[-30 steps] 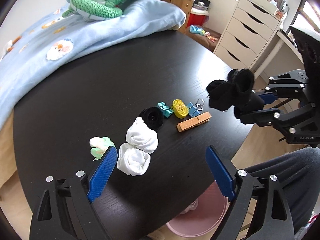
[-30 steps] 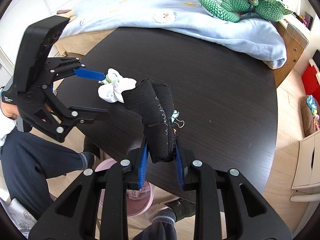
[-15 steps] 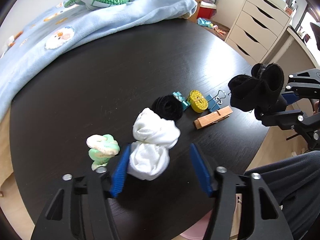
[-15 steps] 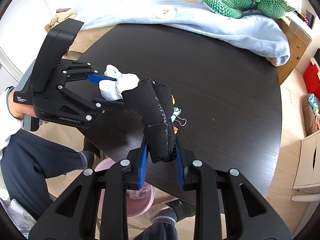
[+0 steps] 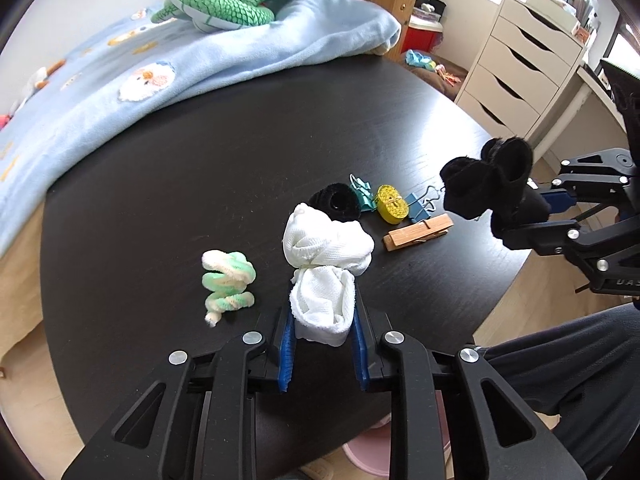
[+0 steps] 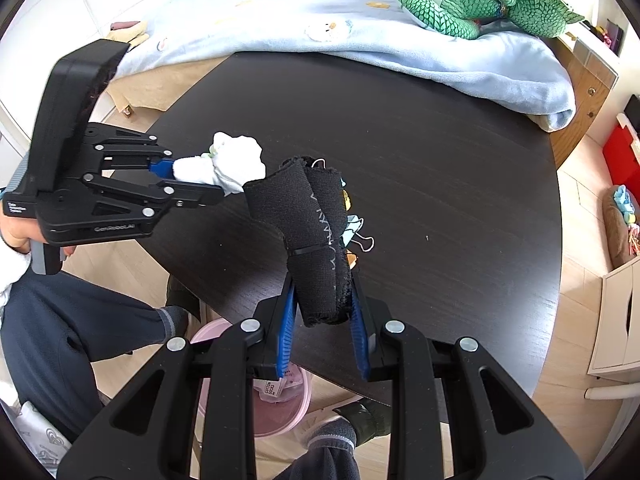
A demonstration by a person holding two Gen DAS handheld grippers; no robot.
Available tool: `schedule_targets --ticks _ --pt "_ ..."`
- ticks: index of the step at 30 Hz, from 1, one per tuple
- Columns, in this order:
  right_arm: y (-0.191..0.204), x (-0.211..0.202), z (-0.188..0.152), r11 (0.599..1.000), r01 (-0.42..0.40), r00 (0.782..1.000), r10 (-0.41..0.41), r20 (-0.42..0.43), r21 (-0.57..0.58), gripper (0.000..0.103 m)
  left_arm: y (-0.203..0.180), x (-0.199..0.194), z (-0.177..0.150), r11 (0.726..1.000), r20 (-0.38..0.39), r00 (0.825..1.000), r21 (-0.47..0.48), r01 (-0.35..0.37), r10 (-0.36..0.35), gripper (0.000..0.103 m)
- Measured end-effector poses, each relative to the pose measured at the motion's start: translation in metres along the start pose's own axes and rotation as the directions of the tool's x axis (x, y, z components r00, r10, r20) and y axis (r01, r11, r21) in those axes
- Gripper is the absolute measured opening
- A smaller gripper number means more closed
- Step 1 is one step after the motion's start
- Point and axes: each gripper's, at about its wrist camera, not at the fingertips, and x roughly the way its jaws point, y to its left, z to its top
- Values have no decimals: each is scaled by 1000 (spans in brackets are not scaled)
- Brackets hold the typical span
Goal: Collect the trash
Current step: 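Carry both sock bundles over the wastebasket and open both grippers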
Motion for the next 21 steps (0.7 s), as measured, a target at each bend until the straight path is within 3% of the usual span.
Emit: schedule_targets --ticks 21 --pt "51 -69 -36 997 14 994 -5 107 -79 25 -46 -97 -52 1000 137 990 0 -16 16 23"
